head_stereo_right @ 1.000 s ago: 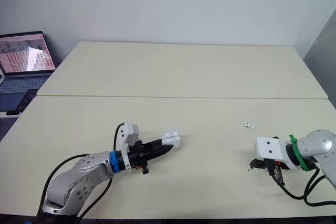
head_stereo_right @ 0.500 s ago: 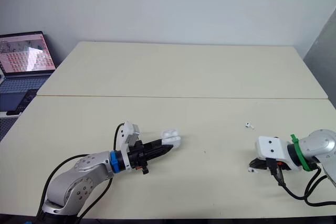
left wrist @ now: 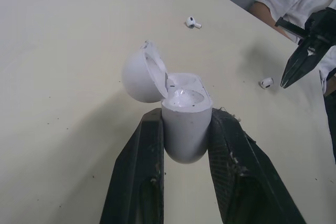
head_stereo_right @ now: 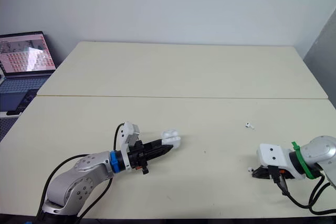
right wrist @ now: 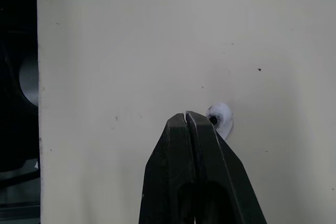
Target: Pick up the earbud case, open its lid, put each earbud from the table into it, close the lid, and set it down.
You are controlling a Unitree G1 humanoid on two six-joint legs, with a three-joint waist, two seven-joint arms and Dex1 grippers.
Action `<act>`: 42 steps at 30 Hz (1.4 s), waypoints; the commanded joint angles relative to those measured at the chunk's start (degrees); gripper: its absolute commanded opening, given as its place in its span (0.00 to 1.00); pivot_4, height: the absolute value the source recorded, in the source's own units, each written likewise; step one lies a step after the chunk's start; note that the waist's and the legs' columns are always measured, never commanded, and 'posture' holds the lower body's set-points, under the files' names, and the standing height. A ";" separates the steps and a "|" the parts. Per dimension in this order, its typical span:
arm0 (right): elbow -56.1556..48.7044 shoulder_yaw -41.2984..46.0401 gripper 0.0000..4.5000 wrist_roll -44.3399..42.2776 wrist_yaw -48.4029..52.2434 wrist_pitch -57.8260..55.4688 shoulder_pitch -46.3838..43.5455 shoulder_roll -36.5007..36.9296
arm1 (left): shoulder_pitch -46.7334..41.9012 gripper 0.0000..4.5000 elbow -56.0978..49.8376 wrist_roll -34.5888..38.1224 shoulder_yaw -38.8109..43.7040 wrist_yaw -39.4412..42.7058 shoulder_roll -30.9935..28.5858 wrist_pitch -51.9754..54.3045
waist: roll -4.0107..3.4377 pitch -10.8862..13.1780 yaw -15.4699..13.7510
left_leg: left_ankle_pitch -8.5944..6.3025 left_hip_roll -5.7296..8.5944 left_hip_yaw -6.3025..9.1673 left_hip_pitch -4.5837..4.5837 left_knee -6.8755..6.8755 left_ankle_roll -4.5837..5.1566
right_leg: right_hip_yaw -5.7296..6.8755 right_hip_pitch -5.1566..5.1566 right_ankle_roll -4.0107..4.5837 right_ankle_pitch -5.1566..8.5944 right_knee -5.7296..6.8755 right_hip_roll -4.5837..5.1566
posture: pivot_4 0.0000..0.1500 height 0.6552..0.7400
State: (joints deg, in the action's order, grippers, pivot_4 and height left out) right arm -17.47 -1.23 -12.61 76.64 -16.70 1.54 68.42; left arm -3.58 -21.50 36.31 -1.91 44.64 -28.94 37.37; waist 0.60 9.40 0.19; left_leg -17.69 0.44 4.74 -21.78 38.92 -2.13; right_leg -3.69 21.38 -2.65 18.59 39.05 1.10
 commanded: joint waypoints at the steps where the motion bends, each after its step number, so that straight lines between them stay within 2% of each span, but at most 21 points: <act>1: 0.96 0.50 0.00 0.69 -1.17 1.29 -1.17 -0.80 | -0.39 0.18 -0.65 0.49 0.34 1.00 -0.39 -0.60 | 0.00 0.00 0.00 | 0.00 0.00 -0.01 0.00 0.00 0.00 | -0.01 0.00 0.00 0.00 0.00 0.00 | 1.00 1.00; 12: 4.06 0.47 0.00 2.61 -2.09 3.04 -3.49 -1.46 | -0.16 0.18 -0.87 0.52 0.41 0.96 -0.42 -0.51 | 0.00 0.00 0.00 | 0.00 0.00 0.00 0.00 0.00 0.00 | 0.00 0.00 0.00 0.00 0.00 0.00 | 1.00 1.00; 21: 1.87 1.49 0.00 1.29 -1.06 2.70 -3.96 -0.82 | -0.17 0.18 -0.76 0.49 0.57 1.14 -0.55 -0.44 | 0.00 0.00 0.01 | 0.00 0.00 0.00 0.00 0.00 0.00 | -0.01 0.00 0.00 0.00 0.01 0.00 | 1.00 1.00; 25: 1.03 0.07 0.20 2.93 0.23 3.06 -4.90 0.74 | -0.19 0.18 -0.79 0.39 0.38 1.09 -0.41 -0.46 | 0.00 0.00 0.01 | 0.00 0.00 0.00 0.00 0.00 0.00 | 0.00 0.00 0.00 0.00 0.01 0.00 | 1.00 1.00; 33: 5.50 -6.68 0.84 10.84 3.20 7.76 -12.75 2.38 | -0.25 0.18 -0.73 0.09 0.24 1.11 -0.25 -0.67 | -0.01 0.00 0.14 | 0.00 0.00 -0.02 0.02 0.00 0.00 | -0.01 0.01 0.00 0.00 0.01 0.00 | 1.00 1.00; 42: 0.97 -16.23 0.84 17.16 9.31 2.53 -22.91 -0.04 | 0.17 0.18 -1.13 -0.24 0.42 0.59 -0.07 -0.98 | -0.01 -0.01 0.13 | 0.01 -0.01 0.00 0.00 0.00 -0.01 | -0.01 0.04 0.00 0.00 0.01 0.01 | 1.00 1.00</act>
State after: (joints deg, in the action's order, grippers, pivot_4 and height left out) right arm -14.33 -17.09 3.71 84.41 -13.14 -20.12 68.30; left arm -3.40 -21.37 35.94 -1.92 45.50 -29.07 37.19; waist 0.59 9.39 0.32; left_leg -17.69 0.44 4.76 -21.78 38.93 -2.14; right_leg -3.69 21.41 -2.65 18.59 39.05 1.11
